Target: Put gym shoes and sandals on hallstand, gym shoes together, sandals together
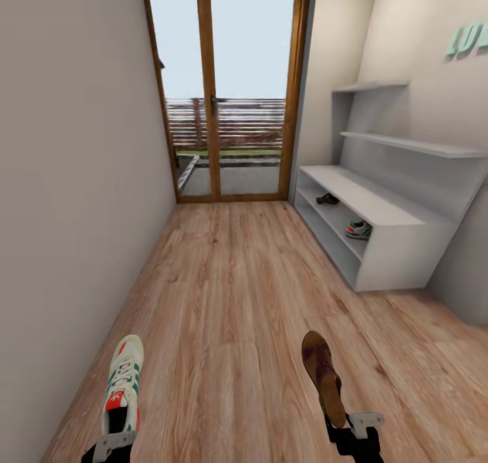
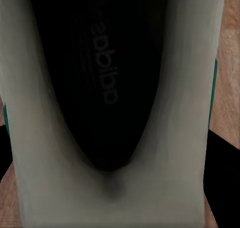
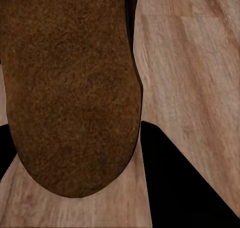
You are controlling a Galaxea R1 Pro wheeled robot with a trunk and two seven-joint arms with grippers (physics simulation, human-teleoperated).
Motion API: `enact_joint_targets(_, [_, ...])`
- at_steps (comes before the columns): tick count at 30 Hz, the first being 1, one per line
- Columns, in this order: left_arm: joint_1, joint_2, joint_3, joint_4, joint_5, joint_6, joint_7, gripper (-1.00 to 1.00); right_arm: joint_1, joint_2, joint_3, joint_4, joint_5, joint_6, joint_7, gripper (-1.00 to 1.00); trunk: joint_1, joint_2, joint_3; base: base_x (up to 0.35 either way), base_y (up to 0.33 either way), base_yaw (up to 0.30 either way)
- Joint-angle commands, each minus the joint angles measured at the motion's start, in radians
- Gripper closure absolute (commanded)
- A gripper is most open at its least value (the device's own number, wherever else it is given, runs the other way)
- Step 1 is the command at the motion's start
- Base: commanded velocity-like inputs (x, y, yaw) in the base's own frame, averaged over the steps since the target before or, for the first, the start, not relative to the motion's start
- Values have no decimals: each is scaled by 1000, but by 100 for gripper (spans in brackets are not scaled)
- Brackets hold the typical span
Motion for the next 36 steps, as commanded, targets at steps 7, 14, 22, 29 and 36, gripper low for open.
enact_joint_targets(7, [-1,-1,9,0,-8,-4,-7,100,-1,0,-10,1,6,-2,6,100,0,0,-1,337,0,0])
enact_joint_targets(14, [-1,-1,9,0,-7,-4,-7,100,-1,0,-10,1,6,-2,6,100,0,0,-1,337,0,0])
enact_joint_targets(22, [-1,-1,9,0,-8,-4,-7,100,-1,0,-10,1,6,-2,6,100,0,0,-1,337,0,0])
enact_joint_targets(29, [-1,-1,9,0,-8,-4,-7,100,-1,-1,-10,0,6,-2,6,100,0,0,-1,337,0,0])
enact_joint_targets(36, [-1,-1,9,0,-8,-4,-7,100,-1,-1,-10,0,6,-2,6,100,0,0,-1,337,0,0])
